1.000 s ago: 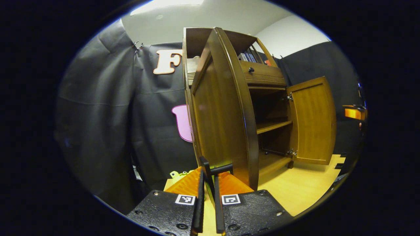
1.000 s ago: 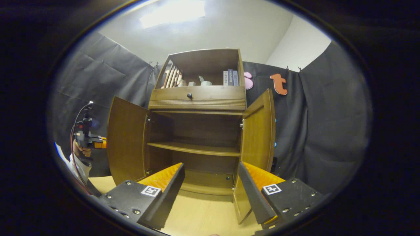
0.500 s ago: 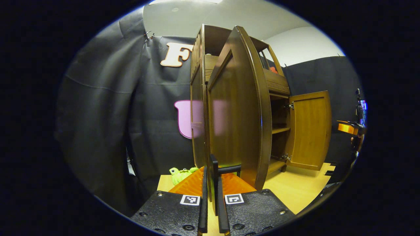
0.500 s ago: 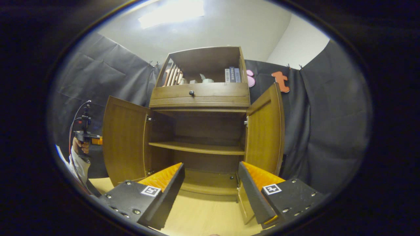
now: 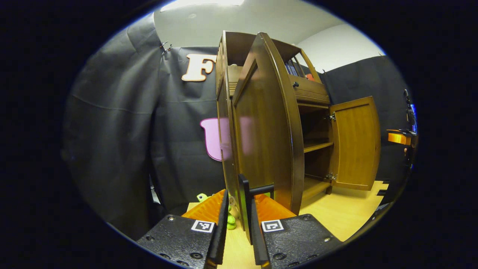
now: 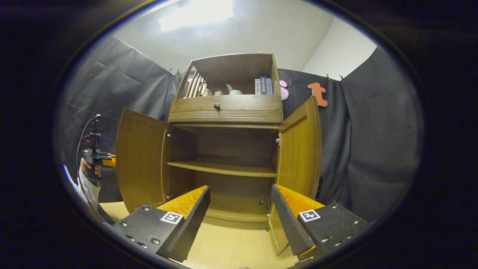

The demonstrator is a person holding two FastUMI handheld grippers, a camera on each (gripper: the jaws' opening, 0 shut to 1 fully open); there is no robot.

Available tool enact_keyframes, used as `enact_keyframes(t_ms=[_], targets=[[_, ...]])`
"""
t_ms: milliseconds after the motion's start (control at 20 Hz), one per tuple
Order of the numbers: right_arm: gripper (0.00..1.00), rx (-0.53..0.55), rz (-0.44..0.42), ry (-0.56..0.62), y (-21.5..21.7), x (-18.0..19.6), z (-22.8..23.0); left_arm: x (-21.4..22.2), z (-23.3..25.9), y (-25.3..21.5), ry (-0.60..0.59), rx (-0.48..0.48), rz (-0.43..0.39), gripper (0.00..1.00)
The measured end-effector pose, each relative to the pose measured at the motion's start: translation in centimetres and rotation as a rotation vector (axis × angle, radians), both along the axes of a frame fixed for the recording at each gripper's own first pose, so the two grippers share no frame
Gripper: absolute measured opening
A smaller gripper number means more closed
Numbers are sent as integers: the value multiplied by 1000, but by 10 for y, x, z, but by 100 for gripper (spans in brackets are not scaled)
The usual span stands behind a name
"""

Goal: Open the right door of the double-door shoe cabinet with the right hand, and open the left door with the left hand.

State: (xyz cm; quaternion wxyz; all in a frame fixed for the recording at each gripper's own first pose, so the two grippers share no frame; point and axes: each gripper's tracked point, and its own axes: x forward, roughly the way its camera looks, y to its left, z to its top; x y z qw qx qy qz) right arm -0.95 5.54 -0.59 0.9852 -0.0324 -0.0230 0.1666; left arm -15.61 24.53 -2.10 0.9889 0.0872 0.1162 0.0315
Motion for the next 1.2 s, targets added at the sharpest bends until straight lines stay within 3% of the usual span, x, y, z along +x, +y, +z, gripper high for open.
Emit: enact_keyframes(t_ms=[150,250,350,500,650,700,750,800,1100,1150,1200], targets=[[97,-13,5,2,-2,-4,-1,-14,-2,1,22,23,22,32],[97,-16,-2,-5,-6,-5,1,-22,3,5,5,61,60,45],[100,-15,-4,-10,-6,-4,4,-35,10,16,-9,86,158,65],[97,-21,-6,-13,-7,-5,5,-59,31,16,-43,130,227,95],[100,-31,-21,-15,-9,-10,11,-72,64,8,-101,177,304,97],[97,-41,-22,-9,-8,-12,10,-71,72,-2,-117,169,314,97],[94,-51,-24,-14,-8,-14,13,-70,79,-13,-130,155,305,99],[100,-56,-24,-20,-8,-18,16,-72,83,-26,-139,147,290,97],[100,-50,-33,-38,-8,-31,32,-61,94,-91,-181,67,247,99],[94,-47,-45,-35,-10,-31,34,-56,95,-100,-183,63,245,99],[97,-40,-51,-33,-11,-33,36,-51,98,-108,-191,62,247,99]])
